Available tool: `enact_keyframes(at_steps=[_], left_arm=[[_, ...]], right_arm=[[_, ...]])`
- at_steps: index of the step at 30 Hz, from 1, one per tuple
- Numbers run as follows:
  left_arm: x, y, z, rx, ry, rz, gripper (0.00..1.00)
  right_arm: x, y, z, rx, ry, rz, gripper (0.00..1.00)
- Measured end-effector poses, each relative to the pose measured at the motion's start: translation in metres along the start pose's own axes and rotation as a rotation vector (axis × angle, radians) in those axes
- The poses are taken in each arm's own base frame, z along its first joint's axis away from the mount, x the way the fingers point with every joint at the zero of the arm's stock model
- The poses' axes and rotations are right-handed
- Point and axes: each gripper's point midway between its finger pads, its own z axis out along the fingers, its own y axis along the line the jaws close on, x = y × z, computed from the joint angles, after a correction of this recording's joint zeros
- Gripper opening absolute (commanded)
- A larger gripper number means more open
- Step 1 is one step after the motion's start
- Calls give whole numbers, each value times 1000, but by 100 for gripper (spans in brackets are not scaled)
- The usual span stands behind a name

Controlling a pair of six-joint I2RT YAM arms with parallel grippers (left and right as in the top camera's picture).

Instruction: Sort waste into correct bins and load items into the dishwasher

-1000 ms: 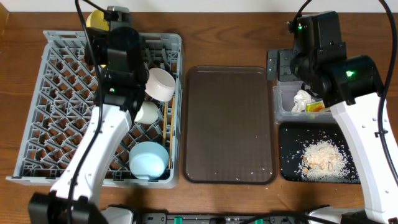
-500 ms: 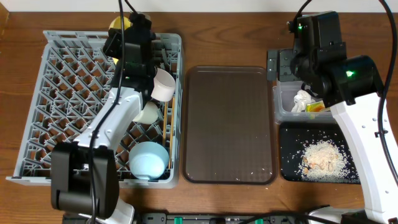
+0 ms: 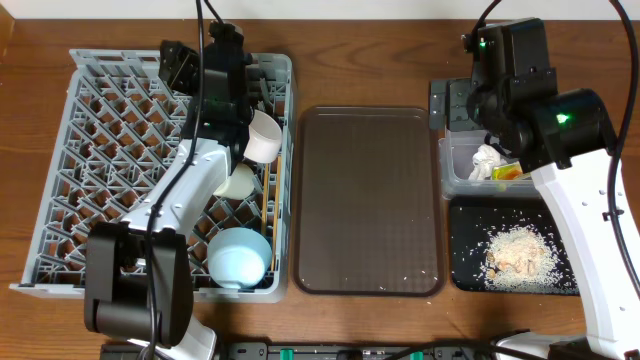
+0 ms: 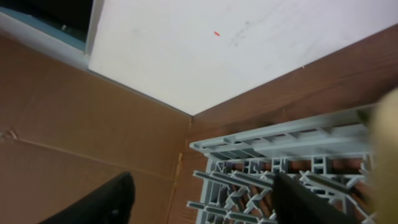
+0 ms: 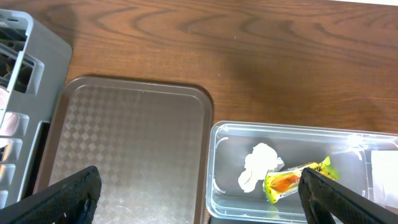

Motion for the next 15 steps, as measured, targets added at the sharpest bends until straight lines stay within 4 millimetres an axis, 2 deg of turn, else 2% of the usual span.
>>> enact_keyframes(at_steps=[3,7,12,15], left_arm=[[0,6,-2,-17,6,-48,84],[2,23,-16,-12,17,-148,86],[11,47,-52,89,38,-307,87],[19,34,-79,279,59,-401,87]], right_arm=[[0,0,0,0,0,0,99],[0,0,0,0,0,0,99],[0,0,0,0,1,0,99],[0,0,0,0,0,0,99]])
